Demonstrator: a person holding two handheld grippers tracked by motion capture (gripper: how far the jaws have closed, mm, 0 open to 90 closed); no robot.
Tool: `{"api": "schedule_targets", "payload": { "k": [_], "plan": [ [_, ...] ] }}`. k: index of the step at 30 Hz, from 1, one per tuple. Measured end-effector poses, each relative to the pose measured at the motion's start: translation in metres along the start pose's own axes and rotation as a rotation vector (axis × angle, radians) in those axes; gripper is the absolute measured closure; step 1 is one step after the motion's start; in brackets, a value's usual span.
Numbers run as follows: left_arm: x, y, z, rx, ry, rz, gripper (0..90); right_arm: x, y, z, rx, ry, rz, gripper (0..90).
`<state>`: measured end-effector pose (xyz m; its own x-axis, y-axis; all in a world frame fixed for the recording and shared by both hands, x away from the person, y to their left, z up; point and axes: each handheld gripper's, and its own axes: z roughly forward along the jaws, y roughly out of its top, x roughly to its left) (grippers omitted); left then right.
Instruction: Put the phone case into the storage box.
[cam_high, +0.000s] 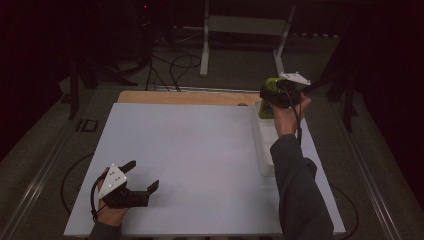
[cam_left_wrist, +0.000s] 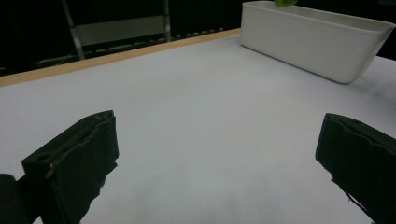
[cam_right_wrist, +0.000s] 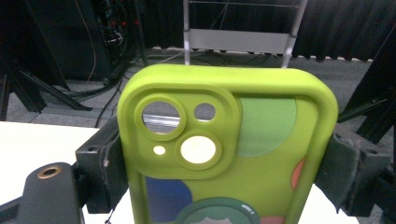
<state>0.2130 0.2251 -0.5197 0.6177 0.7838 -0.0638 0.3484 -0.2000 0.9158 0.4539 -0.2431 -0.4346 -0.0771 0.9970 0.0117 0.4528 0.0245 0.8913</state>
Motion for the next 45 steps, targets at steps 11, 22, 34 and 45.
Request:
{"api": "schedule_targets", "payload": {
  "k": [11, 22, 34, 45],
  "plan": [
    [0.000, -0.001, 0.000, 0.005, -0.004, 0.003, 0.0, -0.004, 0.009, 0.007, 0.001, -0.009, 0.018, 15.4],
    [-0.001, -0.002, 0.001, 0.006, -0.007, 0.003, 0.0, -0.008, 0.006, 0.018, 0.022, -0.021, 0.016, 15.4],
    [0.000, -0.002, 0.001, 0.007, -0.011, 0.002, 0.0, -0.009, 0.001, 0.031, 0.048, -0.034, 0.009, 15.3],
    [-0.001, -0.002, 0.002, 0.005, -0.015, 0.002, 0.0, -0.007, -0.004, 0.039, 0.064, -0.024, 0.006, 15.2]
  ]
}}
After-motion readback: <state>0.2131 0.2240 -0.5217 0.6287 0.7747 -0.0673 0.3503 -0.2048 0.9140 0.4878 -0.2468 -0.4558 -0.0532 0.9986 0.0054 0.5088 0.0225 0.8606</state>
